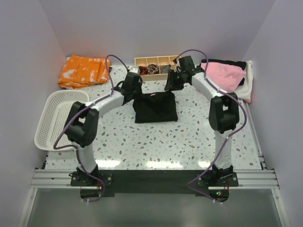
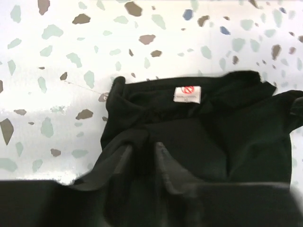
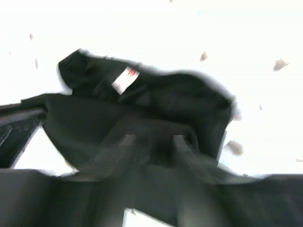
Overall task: Fold and stack the t-shirts
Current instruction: Fold the long partially folded tshirt into a neat square
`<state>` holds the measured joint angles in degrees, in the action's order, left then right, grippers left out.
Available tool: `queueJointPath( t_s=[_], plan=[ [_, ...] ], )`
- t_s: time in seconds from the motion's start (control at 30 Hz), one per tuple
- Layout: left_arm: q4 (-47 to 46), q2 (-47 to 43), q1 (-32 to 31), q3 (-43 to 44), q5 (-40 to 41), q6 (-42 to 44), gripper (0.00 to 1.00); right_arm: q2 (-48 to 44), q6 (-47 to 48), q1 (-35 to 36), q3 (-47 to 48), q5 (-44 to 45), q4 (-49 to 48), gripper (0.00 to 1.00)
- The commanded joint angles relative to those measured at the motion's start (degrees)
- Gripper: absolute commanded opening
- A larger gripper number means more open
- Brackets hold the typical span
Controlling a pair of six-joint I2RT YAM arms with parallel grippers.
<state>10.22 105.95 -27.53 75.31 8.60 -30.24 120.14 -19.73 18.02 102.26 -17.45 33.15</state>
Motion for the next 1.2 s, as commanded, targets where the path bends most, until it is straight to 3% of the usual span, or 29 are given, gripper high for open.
queueJointPath(
  t_s=[0.0, 0.07, 0.17, 0.33, 0.47, 0.67, 0.87, 1.17],
  plan=[
    [-1.9, 4.6, 3.8, 4.3, -0.2, 2.6, 0.46, 6.3, 0.1, -2.8, 8.6, 6.3, 0.0, 0.62],
    [-1.0, 5.7, 6.1, 4.3, 2.6, 2.5, 0.66, 7.0, 1.2, -3.9, 10.8, 8.9, -0.8, 0.65],
    [-1.4, 4.1, 9.0, 2.9, 4.9, 2.9, 0.74, 5.4, 4.3, -4.3, 11.6, 11.0, -1.5, 0.67],
    [-2.6, 0.1, 9.7, 2.3, 1.5, 4.8, 0.75, 0.6, 4.5, -4.1, 8.8, 6.7, -2.3, 0.7],
    [-5.5, -1.7, 8.7, 1.9, -12.4, 5.1, 0.73, 1.7, 2.9, -2.7, 9.6, -5.1, 2.4, 0.69],
    [-5.6, -0.7, 6.3, 3.2, -27.4, 6.9, 0.71, -0.4, 0.4, 0.8, 3.2, -10.8, -0.7, 0.67],
    [-9.3, 2.6, 6.3, 1.2, -32.9, 4.4, 0.71, 0.4, -0.3, 1.1, 1.6, -12.3, -2.3, 0.66],
    [-11.0, 12.5, 6.3, 9.2, -35.3, 5.0, 0.7, 8.2, 0.4, 0.4, 8.9, -8.6, -2.0, 0.66]
  ],
)
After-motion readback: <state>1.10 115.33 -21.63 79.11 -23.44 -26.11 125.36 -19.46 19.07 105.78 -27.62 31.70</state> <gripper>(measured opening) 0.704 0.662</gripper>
